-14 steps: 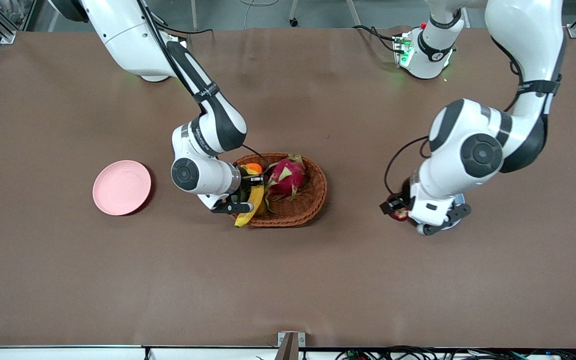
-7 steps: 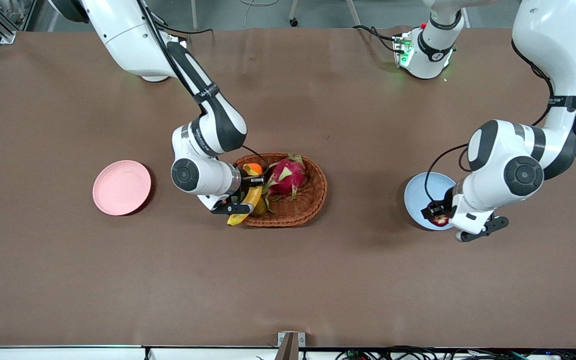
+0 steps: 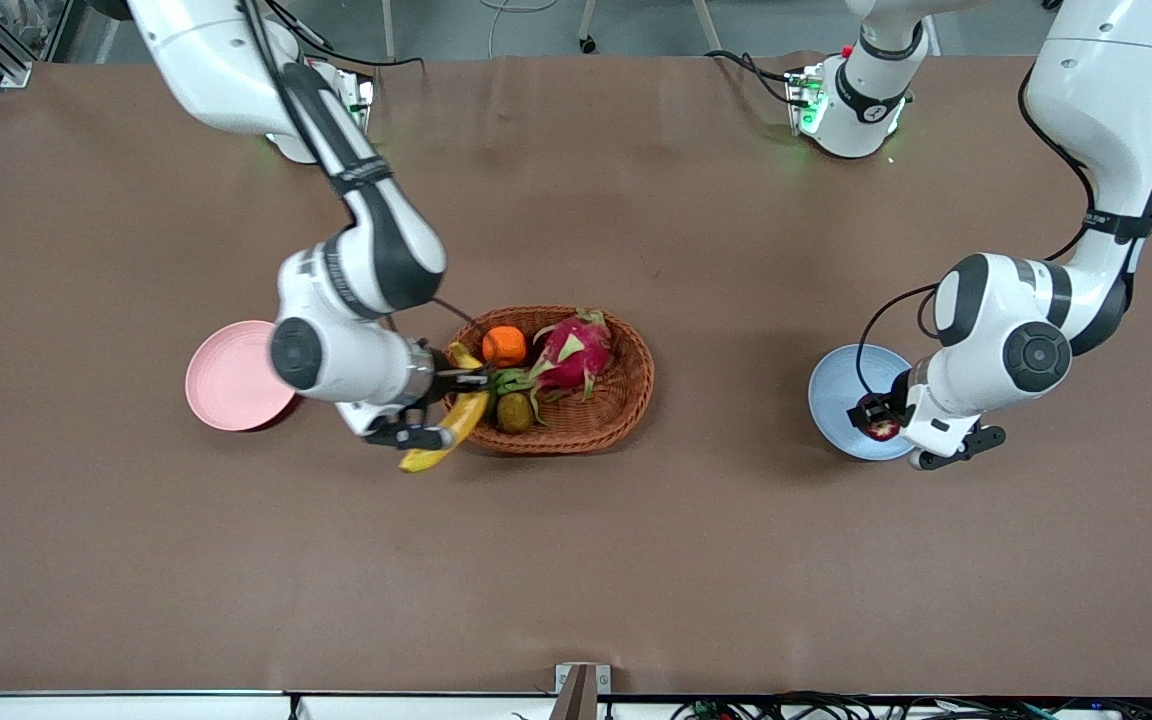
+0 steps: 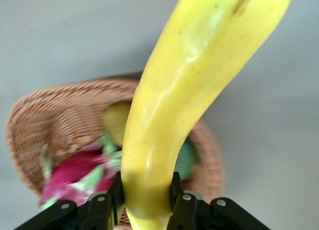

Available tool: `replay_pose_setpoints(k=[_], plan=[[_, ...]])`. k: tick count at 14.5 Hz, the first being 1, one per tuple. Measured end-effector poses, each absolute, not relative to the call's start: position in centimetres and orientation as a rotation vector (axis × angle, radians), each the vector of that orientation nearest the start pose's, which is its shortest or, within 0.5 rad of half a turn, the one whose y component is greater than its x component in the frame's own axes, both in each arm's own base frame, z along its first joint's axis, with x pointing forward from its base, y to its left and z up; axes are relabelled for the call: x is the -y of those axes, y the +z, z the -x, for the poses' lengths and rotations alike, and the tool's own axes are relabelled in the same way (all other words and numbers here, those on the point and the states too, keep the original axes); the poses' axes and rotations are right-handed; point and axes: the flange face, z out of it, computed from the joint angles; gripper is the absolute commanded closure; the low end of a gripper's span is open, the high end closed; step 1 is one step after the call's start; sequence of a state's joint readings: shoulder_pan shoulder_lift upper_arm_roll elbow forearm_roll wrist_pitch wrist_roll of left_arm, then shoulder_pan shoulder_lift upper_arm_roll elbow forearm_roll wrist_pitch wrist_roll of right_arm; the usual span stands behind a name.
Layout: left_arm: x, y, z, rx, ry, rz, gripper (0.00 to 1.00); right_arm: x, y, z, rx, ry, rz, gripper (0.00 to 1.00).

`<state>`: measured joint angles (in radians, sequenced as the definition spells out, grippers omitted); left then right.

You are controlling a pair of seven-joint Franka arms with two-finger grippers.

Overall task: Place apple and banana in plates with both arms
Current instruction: 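Lower the apple onto the blue plate while the right gripper carries the banana, then release the apple with the left gripper while the right gripper lowers the banana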

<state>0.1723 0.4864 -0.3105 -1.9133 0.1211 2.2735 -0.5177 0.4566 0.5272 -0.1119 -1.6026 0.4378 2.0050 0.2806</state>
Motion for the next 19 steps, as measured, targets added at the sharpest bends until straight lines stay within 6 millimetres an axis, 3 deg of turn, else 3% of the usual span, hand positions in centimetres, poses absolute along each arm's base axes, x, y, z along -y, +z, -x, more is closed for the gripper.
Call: replay_pose_setpoints(k=[2, 4, 6, 8, 11, 13, 14, 17, 19], plan=[[7.2, 23.1, -61.2, 0.517, 0.190, 3.120, 0.23, -18.2, 33.2, -64.3, -0.118, 0.276, 2.964, 0.65], [6.5, 22.2, -61.2, 0.537, 0.203, 3.119, 0.00, -11.4, 33.1, -65.1, -0.061, 0.279, 3.074, 0.65], [6.1, 22.1, -61.3, 0.545, 0.199, 3.120, 0.00, -7.4, 32.4, -64.9, -0.017, 0.320, 3.163, 0.65], [6.3, 22.8, -61.6, 0.542, 0.180, 3.125, 0.00, -4.9, 32.0, -64.2, 0.046, 0.379, 3.211, 0.65], [6.6, 25.1, -61.9, 0.531, 0.139, 3.127, 0.00, 0.6, 30.3, -62.7, 0.173, 0.490, 3.175, 0.65], [6.7, 27.8, -62.0, 0.521, 0.121, 3.117, 0.00, 3.9, 27.9, -60.9, 0.188, 0.582, 3.149, 0.65], [6.9, 29.7, -62.0, 0.512, 0.107, 3.112, 0.00, 4.6, 26.5, -60.0, 0.187, 0.607, 3.143, 0.65], [8.7, 37.0, -61.8, 0.432, 0.060, 3.103, 0.00, 4.9, 23.5, -57.9, 0.191, 0.656, 3.134, 0.65], [8.9, 42.3, -61.7, 0.338, 0.041, 3.096, 0.00, 4.8, 22.5, -56.9, 0.193, 0.695, 3.123, 0.64]])
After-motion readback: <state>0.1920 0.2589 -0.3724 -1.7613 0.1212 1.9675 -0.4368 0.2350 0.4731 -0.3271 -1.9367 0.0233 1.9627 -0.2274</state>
